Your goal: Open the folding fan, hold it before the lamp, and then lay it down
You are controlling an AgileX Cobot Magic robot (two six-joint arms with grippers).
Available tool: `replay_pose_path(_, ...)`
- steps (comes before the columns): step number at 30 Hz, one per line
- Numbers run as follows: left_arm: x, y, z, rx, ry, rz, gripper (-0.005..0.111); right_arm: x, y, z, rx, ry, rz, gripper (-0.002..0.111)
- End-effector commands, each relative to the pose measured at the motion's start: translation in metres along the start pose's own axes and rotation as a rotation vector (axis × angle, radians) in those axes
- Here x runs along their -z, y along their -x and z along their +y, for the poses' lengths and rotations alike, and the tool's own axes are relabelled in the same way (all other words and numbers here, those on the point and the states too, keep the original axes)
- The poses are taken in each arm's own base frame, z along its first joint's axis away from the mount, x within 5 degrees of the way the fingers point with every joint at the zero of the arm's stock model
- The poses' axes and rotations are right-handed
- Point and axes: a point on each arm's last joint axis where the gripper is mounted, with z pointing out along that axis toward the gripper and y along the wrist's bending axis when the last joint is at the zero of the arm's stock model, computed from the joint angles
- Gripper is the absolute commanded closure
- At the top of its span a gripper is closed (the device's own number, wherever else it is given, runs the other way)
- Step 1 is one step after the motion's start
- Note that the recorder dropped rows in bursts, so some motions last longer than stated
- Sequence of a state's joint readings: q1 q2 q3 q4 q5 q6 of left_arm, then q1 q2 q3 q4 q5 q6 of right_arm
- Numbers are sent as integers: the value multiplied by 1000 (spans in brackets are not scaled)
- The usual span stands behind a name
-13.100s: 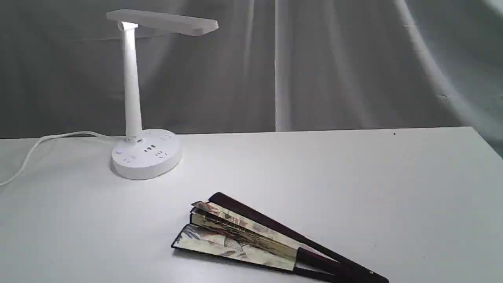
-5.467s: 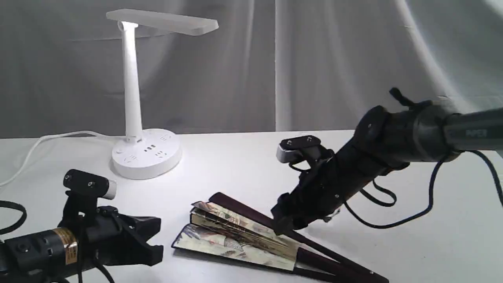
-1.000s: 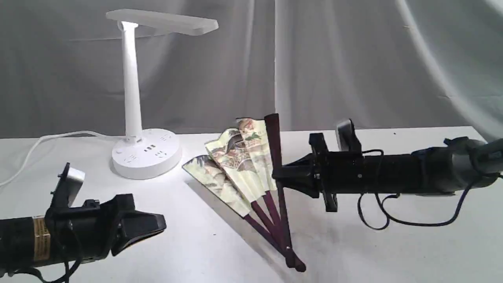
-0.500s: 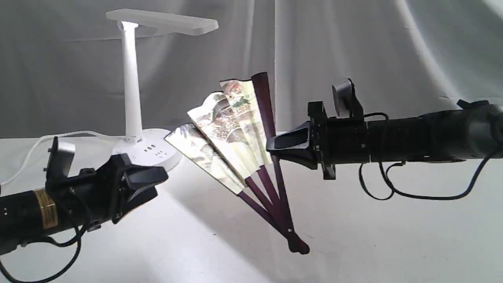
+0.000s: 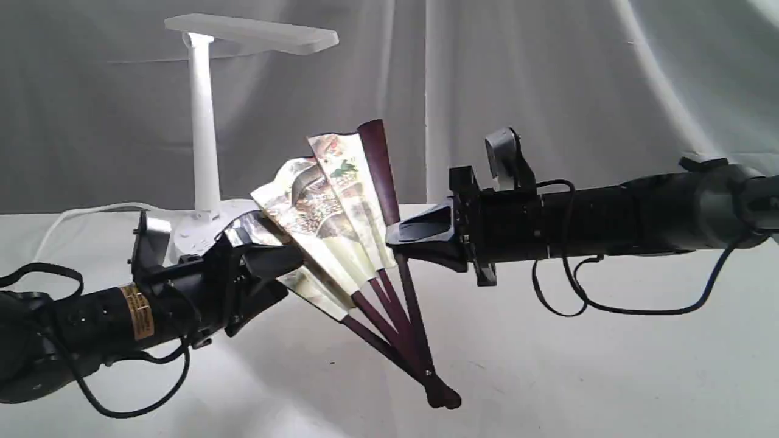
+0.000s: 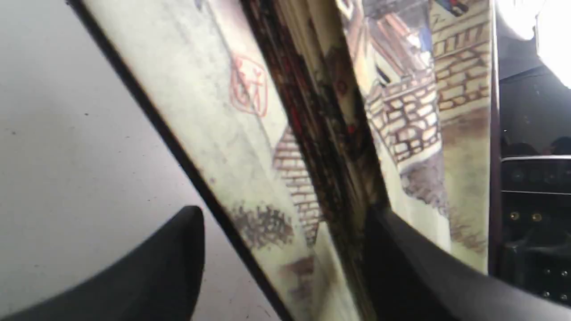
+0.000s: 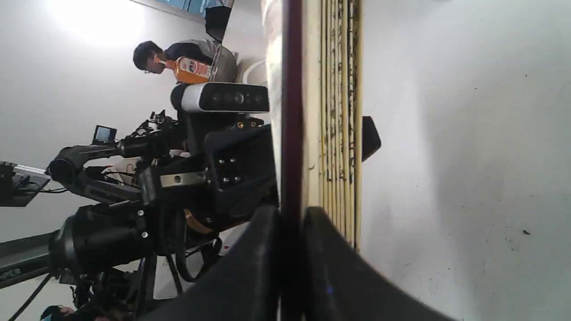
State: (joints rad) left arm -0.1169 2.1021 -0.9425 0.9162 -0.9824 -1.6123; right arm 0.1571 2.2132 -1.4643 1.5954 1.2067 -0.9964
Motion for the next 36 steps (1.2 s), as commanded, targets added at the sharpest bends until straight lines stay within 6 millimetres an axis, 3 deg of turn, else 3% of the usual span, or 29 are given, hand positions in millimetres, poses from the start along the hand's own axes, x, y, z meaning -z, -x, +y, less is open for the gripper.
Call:
replay_pose_path(1,-6,2,-1,33,-79,-18,53,1,1,5,11,23,-10,108)
replay_pose_path(9,-8,2,2,58,-130,-34,56,1,1,5,11,23,-10,108)
replay_pose_path(22,-9,-1,3,43,-127,-4,107,1,1,5,13,23,-10,108)
replay_pose_path(36,-8,-4,-3,54,-199,32,107,1,0,4,30,14,4,107)
